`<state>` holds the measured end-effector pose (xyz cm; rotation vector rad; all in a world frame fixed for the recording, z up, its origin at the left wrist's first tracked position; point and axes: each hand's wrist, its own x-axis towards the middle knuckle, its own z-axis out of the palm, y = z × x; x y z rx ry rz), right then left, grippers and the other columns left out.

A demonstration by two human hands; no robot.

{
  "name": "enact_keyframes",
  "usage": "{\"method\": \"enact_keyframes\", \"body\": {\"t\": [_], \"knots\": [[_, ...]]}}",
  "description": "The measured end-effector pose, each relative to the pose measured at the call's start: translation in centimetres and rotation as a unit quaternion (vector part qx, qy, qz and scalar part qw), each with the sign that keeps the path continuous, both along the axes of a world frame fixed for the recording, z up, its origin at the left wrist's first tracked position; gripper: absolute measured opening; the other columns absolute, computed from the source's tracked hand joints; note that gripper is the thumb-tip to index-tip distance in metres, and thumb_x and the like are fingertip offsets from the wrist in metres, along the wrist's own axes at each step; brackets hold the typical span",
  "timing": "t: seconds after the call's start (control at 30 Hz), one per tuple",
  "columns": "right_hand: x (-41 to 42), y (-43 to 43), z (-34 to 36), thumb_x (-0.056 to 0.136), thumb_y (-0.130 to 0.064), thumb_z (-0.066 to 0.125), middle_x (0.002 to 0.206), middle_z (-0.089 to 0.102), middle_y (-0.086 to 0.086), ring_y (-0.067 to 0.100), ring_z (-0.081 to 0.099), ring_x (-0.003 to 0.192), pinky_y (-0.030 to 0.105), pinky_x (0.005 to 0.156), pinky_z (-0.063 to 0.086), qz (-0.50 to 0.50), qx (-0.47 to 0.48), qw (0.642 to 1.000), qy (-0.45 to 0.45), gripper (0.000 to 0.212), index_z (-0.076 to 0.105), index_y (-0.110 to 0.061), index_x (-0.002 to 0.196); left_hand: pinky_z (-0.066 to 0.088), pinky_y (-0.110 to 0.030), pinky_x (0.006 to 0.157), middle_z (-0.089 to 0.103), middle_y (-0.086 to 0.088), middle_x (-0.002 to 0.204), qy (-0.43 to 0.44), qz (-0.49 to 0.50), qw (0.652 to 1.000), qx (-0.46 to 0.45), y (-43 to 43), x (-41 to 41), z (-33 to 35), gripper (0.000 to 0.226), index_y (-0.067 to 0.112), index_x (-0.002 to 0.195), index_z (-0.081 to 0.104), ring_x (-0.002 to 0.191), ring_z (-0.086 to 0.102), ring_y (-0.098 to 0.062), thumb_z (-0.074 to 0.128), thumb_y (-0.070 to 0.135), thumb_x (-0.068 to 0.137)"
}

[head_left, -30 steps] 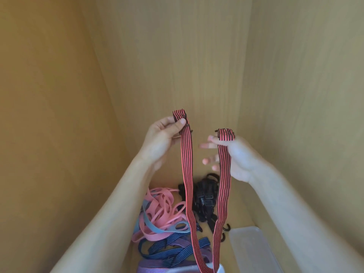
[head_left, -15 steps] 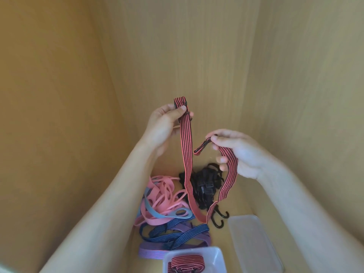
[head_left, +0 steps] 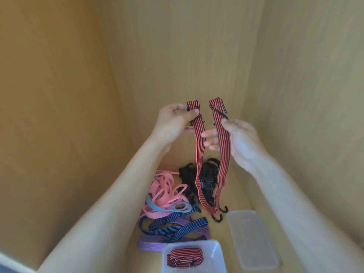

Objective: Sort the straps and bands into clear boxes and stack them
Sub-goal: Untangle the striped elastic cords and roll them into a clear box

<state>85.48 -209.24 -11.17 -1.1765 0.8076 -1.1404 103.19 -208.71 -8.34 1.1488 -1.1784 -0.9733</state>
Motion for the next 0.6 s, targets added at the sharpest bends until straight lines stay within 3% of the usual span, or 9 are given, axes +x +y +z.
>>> {"method": "enact_keyframes", "body": {"t": [0.07,0.17,0.27,0.37,0.47,0.6], "knots": [[0.4,-0.2,0.2,0.108,-0.019,0.043,0.095,0.076,0.021,0.029,0.073,0.075,0.034,0.065,0.06,-0.003,-0.024,1.0,0.003,0.016,0.052,-0.005,0.106,0.063,-0.034,0.074,0.078,-0.011,0.095,-0.017,0.003,1.0,0.003,-0.2,-0.3,0.3,0.024,-0.003,0.11,0.067,0.088,0.076,-0.024,0.071,0.013,0.093],[1.1,-0.6,0.3,0.103,-0.021,0.056,0.096,0.075,0.008,0.017,0.068,0.084,0.034,0.082,0.052,-0.043,-0.059,0.997,0.032,0.016,0.065,-0.01,0.097,0.063,-0.032,0.074,0.078,-0.014,0.097,-0.02,-0.003,1.0,-0.004,-0.4,-0.7,1.1,0.022,-0.005,0.111,0.069,0.087,0.076,-0.023,0.068,0.01,0.094],[1.4,-0.8,0.8,0.099,-0.024,0.063,0.105,0.074,0.015,0.021,0.066,0.091,0.041,0.094,0.05,-0.075,-0.051,0.995,0.038,0.019,0.072,-0.008,0.094,0.062,-0.028,0.071,0.077,-0.016,0.097,-0.024,-0.011,0.999,-0.018,-0.6,-1.0,2.1,0.021,-0.008,0.109,0.07,0.085,0.077,-0.023,0.065,0.008,0.096],[1.5,-1.2,1.5,0.096,-0.023,0.068,0.101,0.075,0.017,0.02,0.068,0.085,0.038,0.088,0.053,-0.09,-0.039,0.995,0.034,0.019,0.074,-0.006,0.093,0.062,-0.027,0.072,0.077,-0.017,0.097,-0.039,-0.021,0.998,-0.038,-0.6,-1.2,2.8,0.021,-0.009,0.106,0.071,0.087,0.076,-0.025,0.062,0.009,0.099],[1.5,-1.7,2.1,0.091,-0.022,0.074,0.085,0.075,0.006,0.014,0.068,0.074,0.033,0.078,0.053,-0.125,-0.032,0.991,0.032,0.015,0.07,-0.008,0.094,0.061,-0.032,0.081,0.076,-0.018,0.101,-0.052,-0.061,0.995,-0.05,-0.6,-0.9,3.2,0.024,-0.007,0.106,0.071,0.094,0.075,-0.031,0.056,0.01,0.102],[1.1,-1.9,2.2,0.091,-0.028,0.075,0.09,0.076,0.011,0.021,0.066,0.079,0.049,0.093,0.053,-0.119,-0.017,0.992,0.045,0.021,0.064,-0.01,0.092,0.059,-0.032,0.084,0.076,-0.015,0.104,-0.068,-0.108,0.99,-0.062,-0.5,-0.7,3.3,0.02,0.003,0.106,0.074,0.097,0.074,-0.028,0.055,0.006,0.099]]}}
